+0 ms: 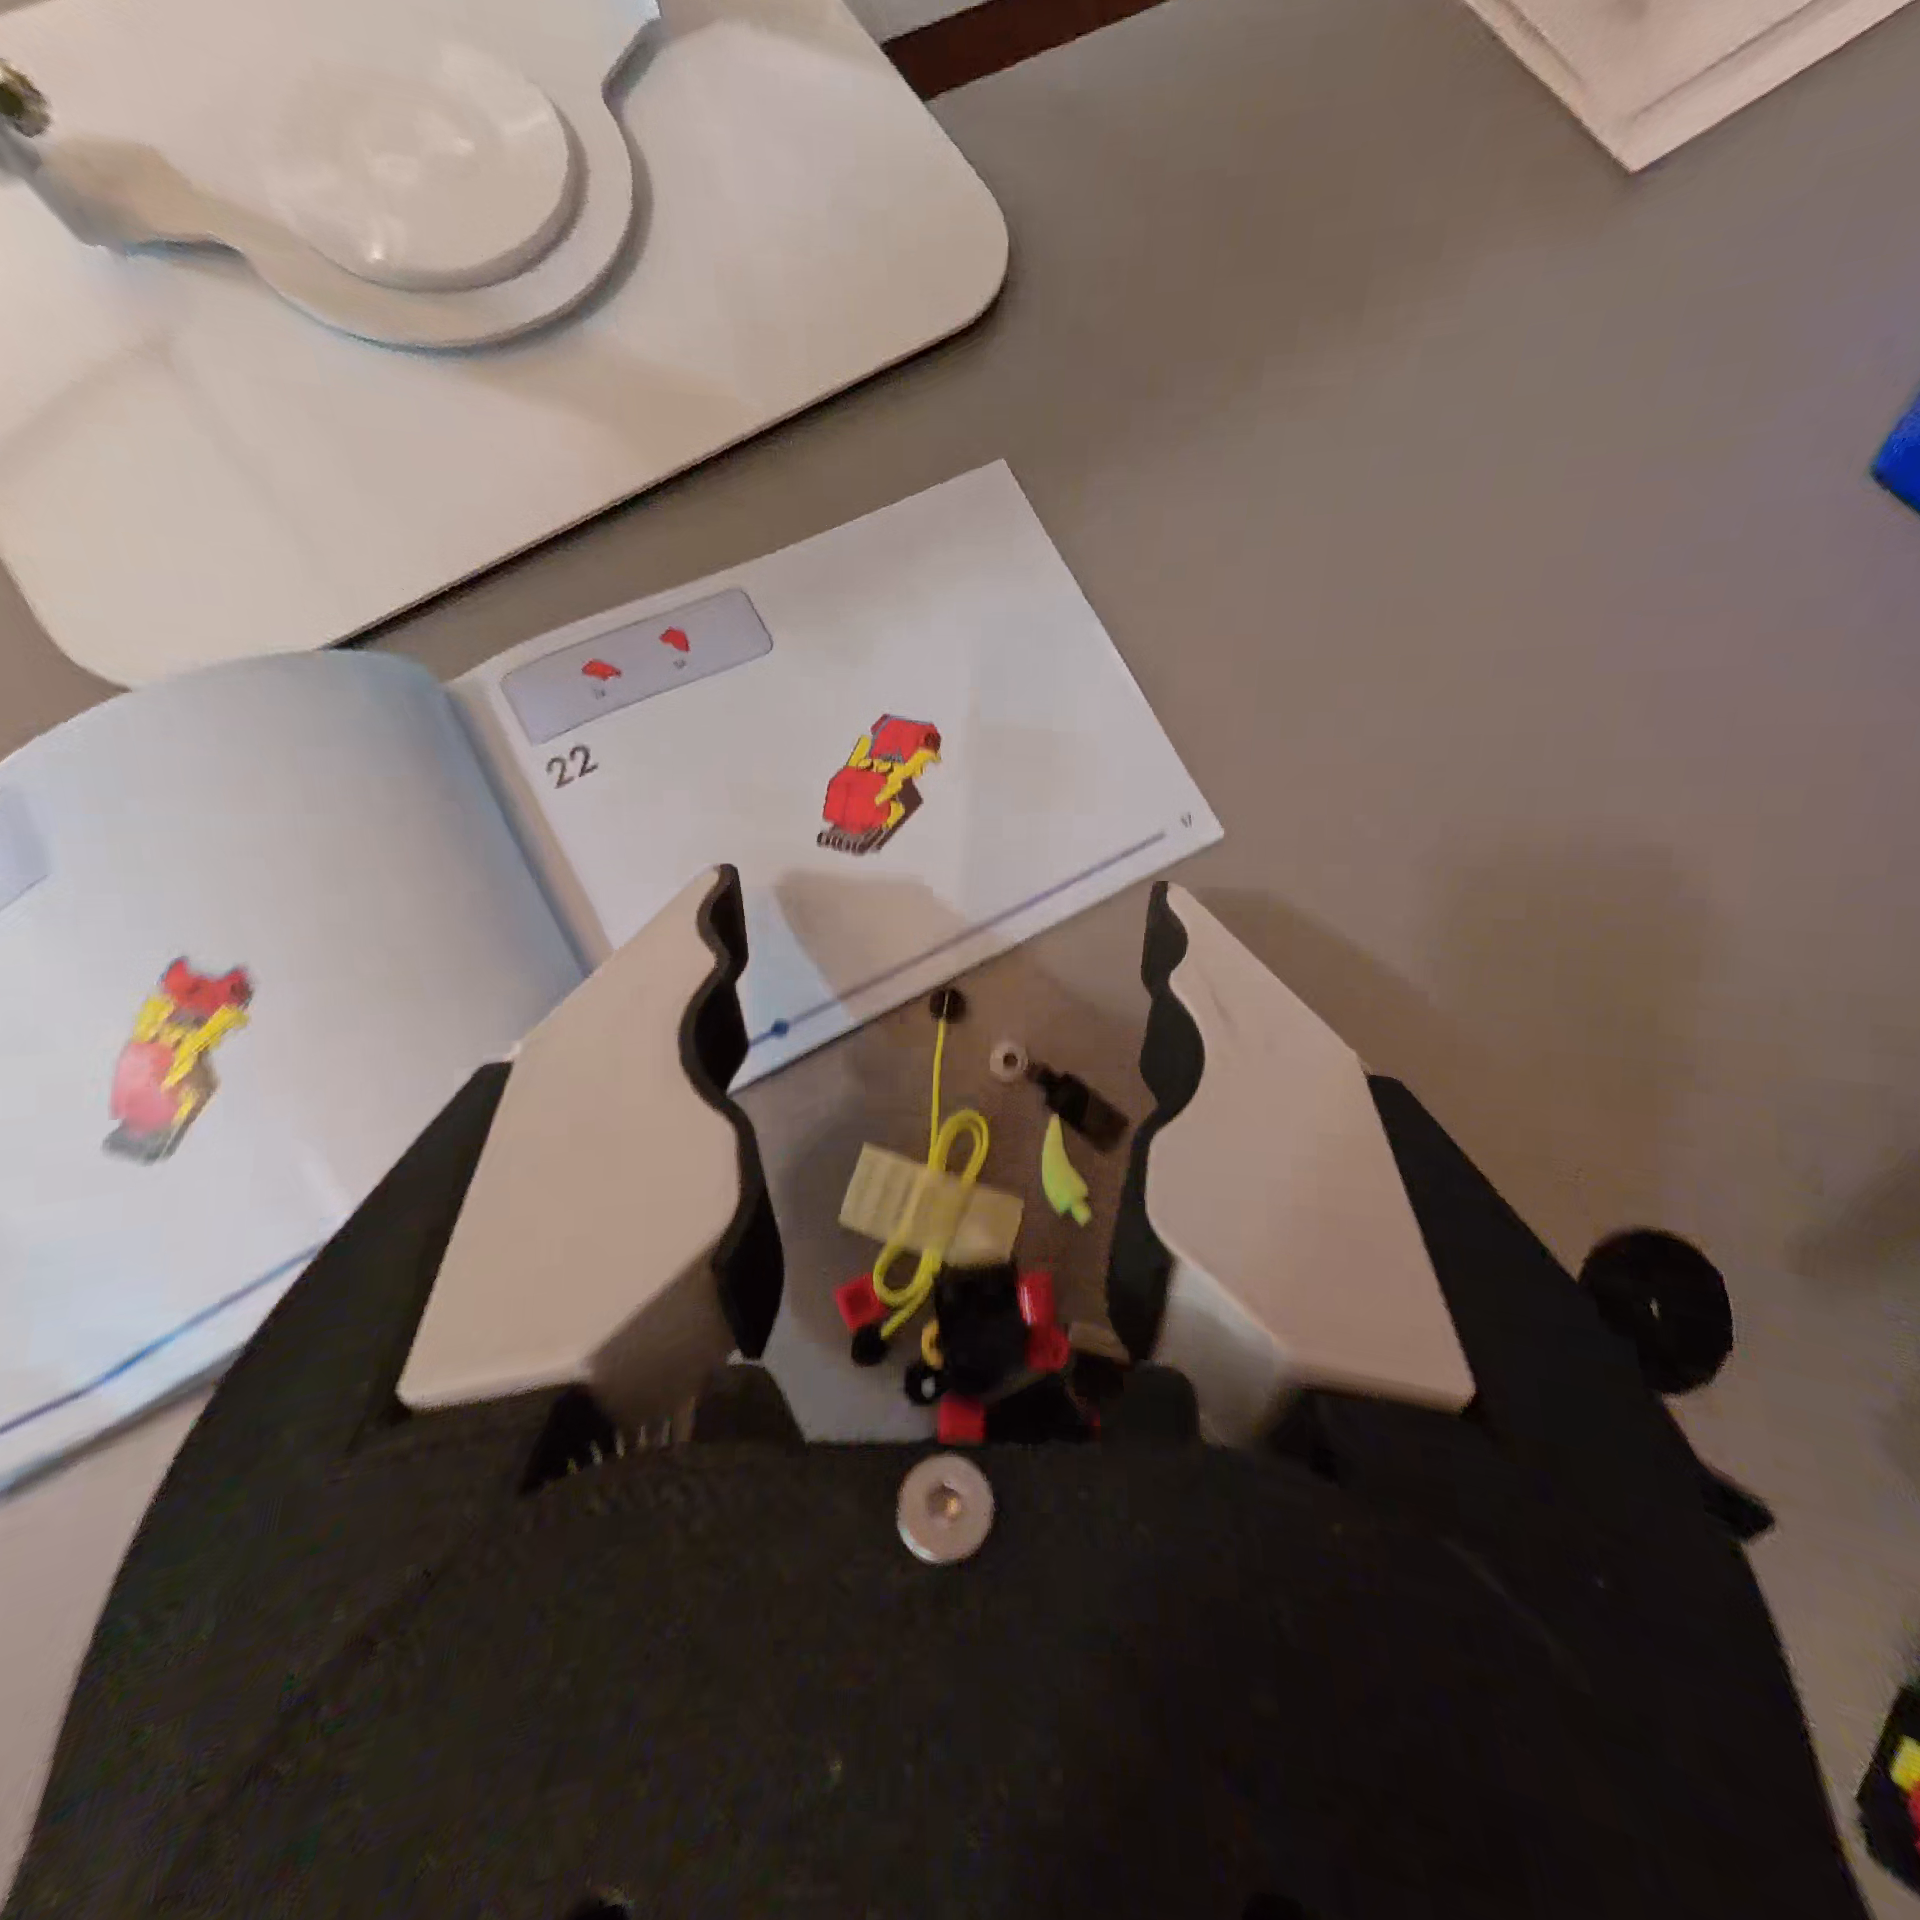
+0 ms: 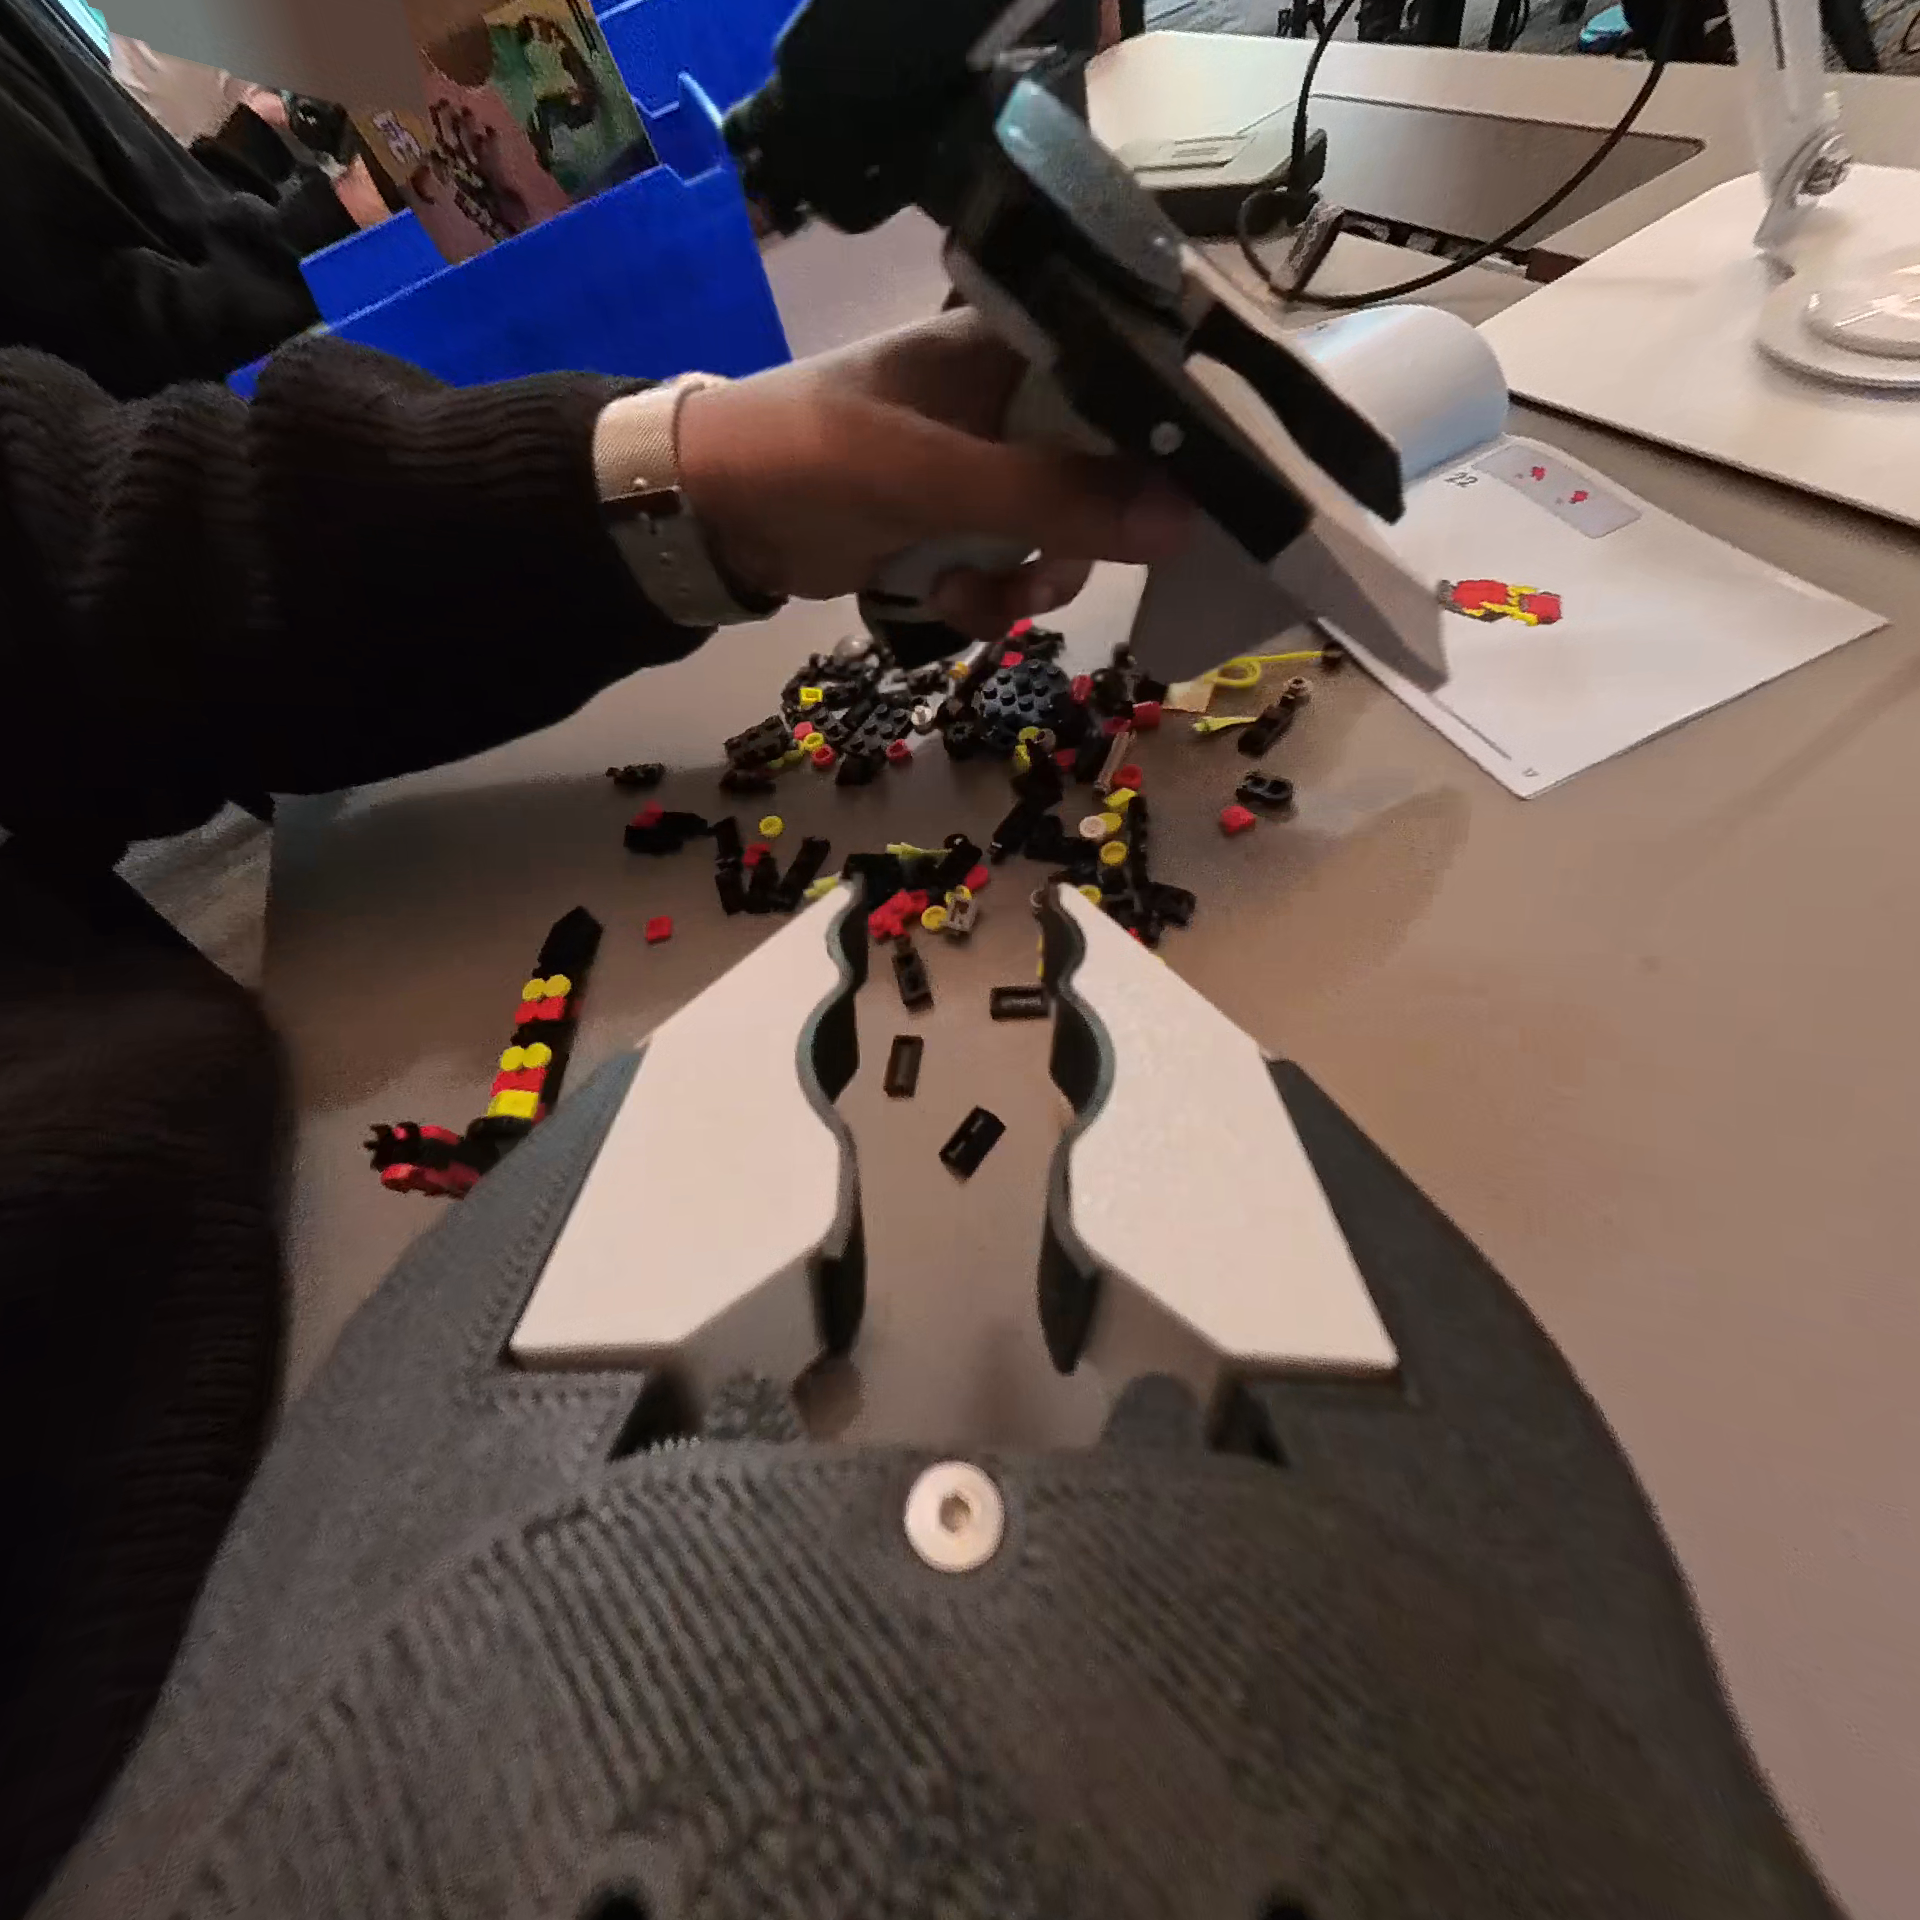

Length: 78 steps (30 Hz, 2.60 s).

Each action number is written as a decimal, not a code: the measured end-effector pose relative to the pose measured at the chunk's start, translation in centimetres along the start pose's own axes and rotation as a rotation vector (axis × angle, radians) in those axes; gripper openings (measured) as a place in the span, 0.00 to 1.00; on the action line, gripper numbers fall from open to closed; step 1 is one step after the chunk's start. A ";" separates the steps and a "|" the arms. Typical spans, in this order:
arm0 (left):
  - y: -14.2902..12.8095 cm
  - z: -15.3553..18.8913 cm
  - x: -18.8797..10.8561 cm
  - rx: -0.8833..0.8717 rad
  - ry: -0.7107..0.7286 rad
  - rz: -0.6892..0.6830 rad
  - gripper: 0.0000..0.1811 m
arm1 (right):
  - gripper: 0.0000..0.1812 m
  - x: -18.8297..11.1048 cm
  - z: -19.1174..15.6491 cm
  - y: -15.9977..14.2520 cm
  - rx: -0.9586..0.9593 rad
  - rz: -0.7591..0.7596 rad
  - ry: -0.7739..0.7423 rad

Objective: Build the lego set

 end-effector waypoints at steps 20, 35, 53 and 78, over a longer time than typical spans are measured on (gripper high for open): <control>0.8 -1.1 1.8 0.013 0.042 -0.085 0.06 | 0.17 0.6 1.2 0.0 -0.010 -0.044 -0.004; 1.9 0.2 1.5 0.023 -0.079 -0.007 0.43 | 0.18 1.1 1.4 -0.1 -0.021 -0.076 -0.019; 2.0 -0.7 2.5 0.023 0.105 -0.037 0.01 | 0.17 1.0 1.1 -0.1 -0.046 -0.082 -0.032; -5.8 -15.6 -7.3 -0.642 -0.174 0.344 0.21 | 0.16 1.3 1.3 -0.1 -0.058 -0.079 -0.062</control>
Point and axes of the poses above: each gripper's, where its closed fingertips meet, x out along the fingers, y out of its top, z = x × y across the jaws, the point moved 10 cm from there along -x, back along the fingers, and after that the axes turned 10 degrees about -z, right-handed, at the moved point
